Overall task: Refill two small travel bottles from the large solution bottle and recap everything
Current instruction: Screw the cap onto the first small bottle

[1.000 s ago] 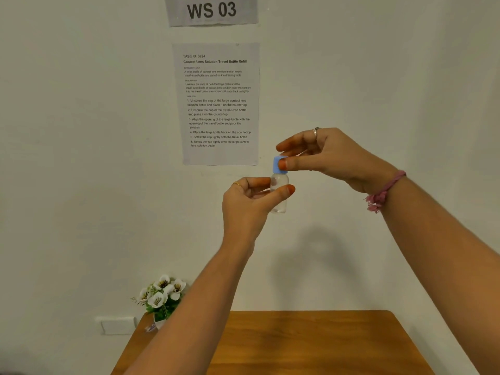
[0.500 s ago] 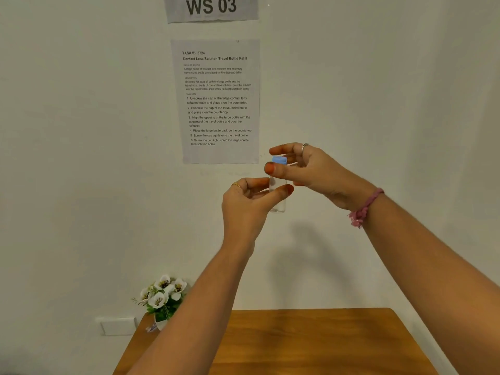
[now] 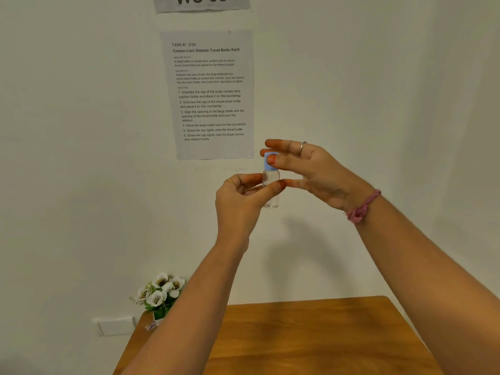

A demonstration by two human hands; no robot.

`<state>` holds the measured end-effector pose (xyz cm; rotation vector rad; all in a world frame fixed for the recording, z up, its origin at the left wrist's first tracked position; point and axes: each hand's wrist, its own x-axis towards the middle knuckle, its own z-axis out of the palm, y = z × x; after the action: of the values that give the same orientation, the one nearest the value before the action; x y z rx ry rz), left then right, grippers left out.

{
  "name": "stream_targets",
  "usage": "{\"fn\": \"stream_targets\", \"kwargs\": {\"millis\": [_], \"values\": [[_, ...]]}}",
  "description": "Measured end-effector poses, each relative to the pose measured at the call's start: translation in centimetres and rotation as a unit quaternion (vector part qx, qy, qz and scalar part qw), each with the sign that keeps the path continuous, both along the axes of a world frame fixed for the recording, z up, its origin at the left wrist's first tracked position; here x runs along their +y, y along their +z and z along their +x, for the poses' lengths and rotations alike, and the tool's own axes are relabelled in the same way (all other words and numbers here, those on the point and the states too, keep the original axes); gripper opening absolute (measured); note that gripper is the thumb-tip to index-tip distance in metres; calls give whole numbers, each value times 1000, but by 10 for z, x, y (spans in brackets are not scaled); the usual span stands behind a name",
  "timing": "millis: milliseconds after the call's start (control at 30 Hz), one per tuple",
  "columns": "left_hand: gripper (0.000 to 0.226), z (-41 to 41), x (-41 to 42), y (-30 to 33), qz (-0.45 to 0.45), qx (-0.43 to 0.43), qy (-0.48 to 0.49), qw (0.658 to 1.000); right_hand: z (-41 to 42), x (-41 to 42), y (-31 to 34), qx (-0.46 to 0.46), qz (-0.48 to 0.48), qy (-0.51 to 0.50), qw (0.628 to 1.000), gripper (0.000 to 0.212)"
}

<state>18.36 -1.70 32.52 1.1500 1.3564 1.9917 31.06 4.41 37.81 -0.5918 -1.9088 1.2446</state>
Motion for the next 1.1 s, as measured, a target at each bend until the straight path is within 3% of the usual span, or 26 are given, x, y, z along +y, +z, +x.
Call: {"fn": "stream_targets", "kwargs": {"millis": [67, 200, 367, 500, 733, 900, 1100], "values": [[44, 0, -1, 0, -4, 3, 2, 1000, 3, 1, -1, 16, 10, -8, 1000, 35], [43, -1, -1, -3, -10, -4, -3, 1000, -4, 2, -5, 36, 6, -43, 998, 29], [42, -3, -1, -7, -17, -5, -6, 1000, -7, 2, -11, 39, 13, -44, 998, 31], [43, -6, -2, -7, -18, 1, -31, 999, 1, 4, -6, -7, 5, 11, 1000, 47], [43, -6, -3, -6, -3, 8, -62, 998, 2, 3, -2, -50, 60, 11, 997, 36], [45, -8, -1, -6, -6, 15, -32, 999, -3, 2, -7, -18, 79, -23, 996, 21], [45, -10, -2, -7, -6, 15, -13, 1000, -8, -6, -13, 22, 57, -43, 997, 22]]}}
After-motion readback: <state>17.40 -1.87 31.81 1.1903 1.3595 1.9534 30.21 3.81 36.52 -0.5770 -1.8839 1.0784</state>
